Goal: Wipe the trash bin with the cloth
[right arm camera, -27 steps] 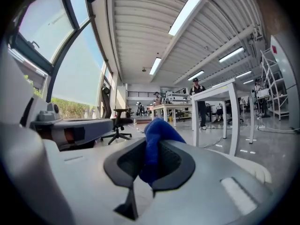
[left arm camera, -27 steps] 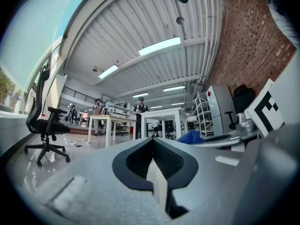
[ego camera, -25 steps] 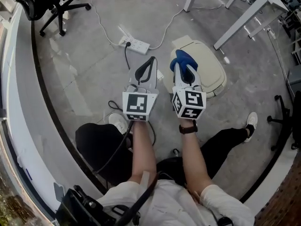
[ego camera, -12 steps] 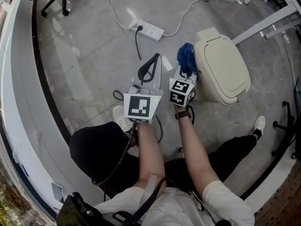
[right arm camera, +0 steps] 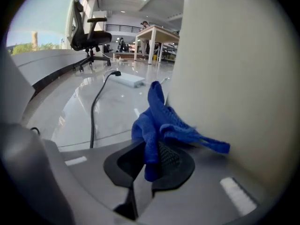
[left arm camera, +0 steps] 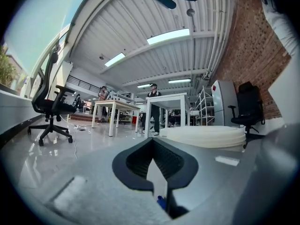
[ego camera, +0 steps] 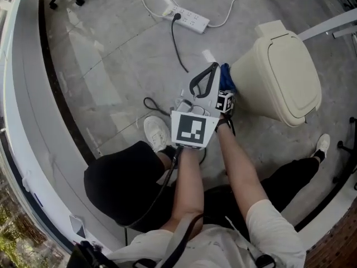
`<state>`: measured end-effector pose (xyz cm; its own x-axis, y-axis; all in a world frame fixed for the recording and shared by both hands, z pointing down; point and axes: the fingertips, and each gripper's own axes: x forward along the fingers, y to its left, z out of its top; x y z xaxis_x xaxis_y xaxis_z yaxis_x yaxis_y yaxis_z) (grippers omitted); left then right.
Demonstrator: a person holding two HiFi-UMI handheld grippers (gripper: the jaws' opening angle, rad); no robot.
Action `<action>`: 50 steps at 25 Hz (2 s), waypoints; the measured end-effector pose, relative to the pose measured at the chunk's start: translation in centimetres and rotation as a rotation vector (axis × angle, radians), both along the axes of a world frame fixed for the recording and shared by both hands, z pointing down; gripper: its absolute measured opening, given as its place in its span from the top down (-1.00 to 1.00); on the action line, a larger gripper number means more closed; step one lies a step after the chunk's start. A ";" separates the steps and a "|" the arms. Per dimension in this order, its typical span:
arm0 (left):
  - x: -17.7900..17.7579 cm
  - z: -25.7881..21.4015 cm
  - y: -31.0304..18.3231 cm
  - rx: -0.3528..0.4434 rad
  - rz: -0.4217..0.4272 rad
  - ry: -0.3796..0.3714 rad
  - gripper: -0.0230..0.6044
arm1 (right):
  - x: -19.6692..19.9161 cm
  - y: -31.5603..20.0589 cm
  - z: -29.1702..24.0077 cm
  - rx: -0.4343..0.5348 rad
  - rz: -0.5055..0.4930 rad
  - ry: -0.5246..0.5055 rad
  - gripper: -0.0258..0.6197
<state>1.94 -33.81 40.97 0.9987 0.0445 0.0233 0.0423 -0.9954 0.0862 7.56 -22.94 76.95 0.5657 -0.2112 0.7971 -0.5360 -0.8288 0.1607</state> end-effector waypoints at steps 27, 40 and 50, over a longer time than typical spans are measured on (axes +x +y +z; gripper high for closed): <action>-7.4 -5.3 2.4 -0.065 -0.099 0.109 0.93 | -3.4 1.9 -41.2 0.466 -0.121 0.837 0.80; -6.9 -2.0 1.9 0.023 -0.071 0.004 0.93 | 0.8 0.1 -12.3 0.049 -0.198 0.440 0.80; -5.8 0.2 1.7 0.022 -0.062 -0.052 0.92 | -0.5 3.2 1.4 -0.088 -0.182 0.076 0.80</action>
<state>-3.90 -32.11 41.15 0.9969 -0.0190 0.0757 -0.0239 -0.9976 0.0646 7.08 -19.72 78.39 0.5839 -0.2472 0.7733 -0.6592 -0.7004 0.2738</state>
